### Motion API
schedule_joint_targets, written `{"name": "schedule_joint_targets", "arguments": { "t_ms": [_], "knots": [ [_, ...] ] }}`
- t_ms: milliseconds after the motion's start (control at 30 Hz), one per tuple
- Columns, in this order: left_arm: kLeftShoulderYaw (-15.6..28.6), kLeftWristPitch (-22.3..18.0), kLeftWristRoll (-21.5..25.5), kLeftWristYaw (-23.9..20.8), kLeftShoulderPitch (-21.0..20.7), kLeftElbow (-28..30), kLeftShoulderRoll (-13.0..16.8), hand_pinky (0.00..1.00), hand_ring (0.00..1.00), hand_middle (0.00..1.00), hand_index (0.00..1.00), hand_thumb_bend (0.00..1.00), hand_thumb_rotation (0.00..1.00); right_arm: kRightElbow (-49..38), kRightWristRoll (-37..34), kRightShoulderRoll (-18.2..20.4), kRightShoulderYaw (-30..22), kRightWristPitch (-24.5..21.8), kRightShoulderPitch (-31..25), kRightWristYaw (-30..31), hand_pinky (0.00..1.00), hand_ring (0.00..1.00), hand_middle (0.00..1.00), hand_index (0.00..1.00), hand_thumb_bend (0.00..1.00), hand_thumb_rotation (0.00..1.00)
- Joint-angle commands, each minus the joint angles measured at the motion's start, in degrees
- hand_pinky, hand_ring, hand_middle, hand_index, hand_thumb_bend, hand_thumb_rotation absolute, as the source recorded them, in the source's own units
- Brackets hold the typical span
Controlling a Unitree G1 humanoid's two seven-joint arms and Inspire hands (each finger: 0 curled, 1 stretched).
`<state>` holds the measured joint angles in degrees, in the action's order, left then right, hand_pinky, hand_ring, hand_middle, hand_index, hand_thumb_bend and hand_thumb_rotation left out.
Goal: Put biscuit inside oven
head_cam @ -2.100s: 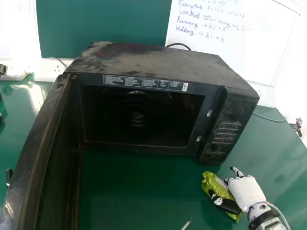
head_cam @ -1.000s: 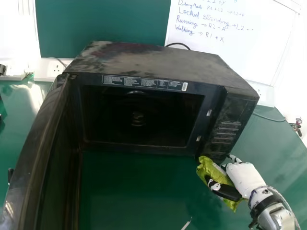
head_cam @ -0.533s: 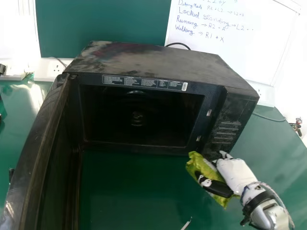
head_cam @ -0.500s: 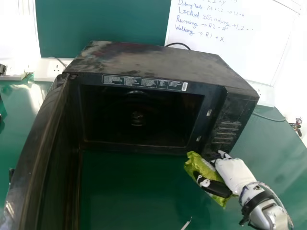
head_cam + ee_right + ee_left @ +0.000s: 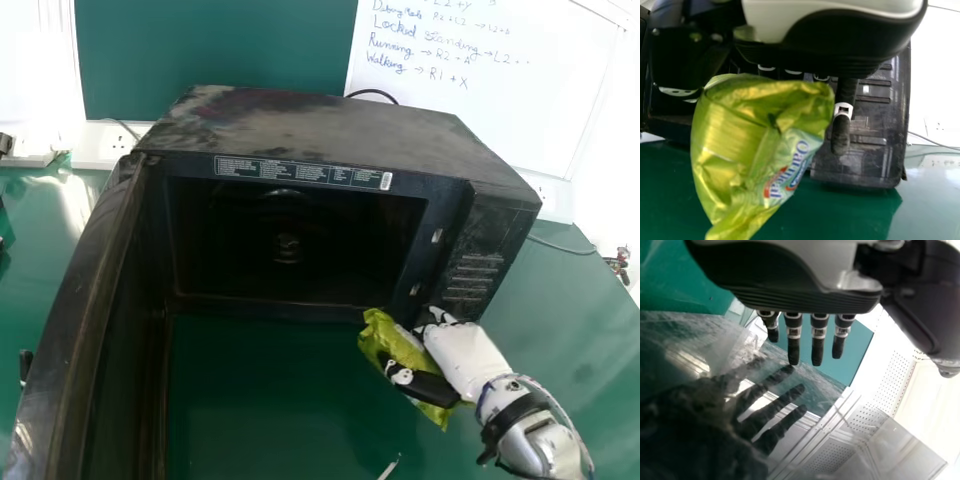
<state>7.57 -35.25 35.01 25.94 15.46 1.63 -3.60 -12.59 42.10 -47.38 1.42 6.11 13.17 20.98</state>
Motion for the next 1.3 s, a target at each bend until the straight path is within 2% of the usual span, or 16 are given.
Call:
{"name": "schedule_joint_targets", "arguments": {
  "t_ms": [0,167,667,1267],
  "knots": [
    [-0.15,-0.73,0.02,-0.05,-0.14,-0.45,-2.68,0.84,0.89,0.92,0.95,0.93,0.64,-1.12,-0.81,0.93,0.71,-0.46,1.41,1.08,0.23,0.3,0.44,0.49,0.53,0.0],
    [-0.31,-0.87,-0.2,-0.4,0.09,-0.3,-2.9,0.83,0.89,0.91,0.95,0.94,0.64,-1.64,-0.89,2.25,1.95,-1.34,2.83,2.89,0.22,0.3,0.43,0.48,0.53,0.0],
    [-0.74,-0.79,-0.05,-0.35,0.23,-0.34,-2.79,0.83,0.89,0.92,0.96,0.95,0.64,-0.06,2.16,5.51,6.39,-1.63,7.14,2.78,0.2,0.28,0.44,0.48,0.53,0.0],
    [-1.9,-1.33,0.11,-0.02,0.4,-0.06,-2.87,0.84,0.9,0.92,0.96,0.93,0.65,3.17,1.82,10.23,10.65,-0.84,13.53,2.55,0.21,0.29,0.43,0.49,0.53,0.0]
  ]
}}
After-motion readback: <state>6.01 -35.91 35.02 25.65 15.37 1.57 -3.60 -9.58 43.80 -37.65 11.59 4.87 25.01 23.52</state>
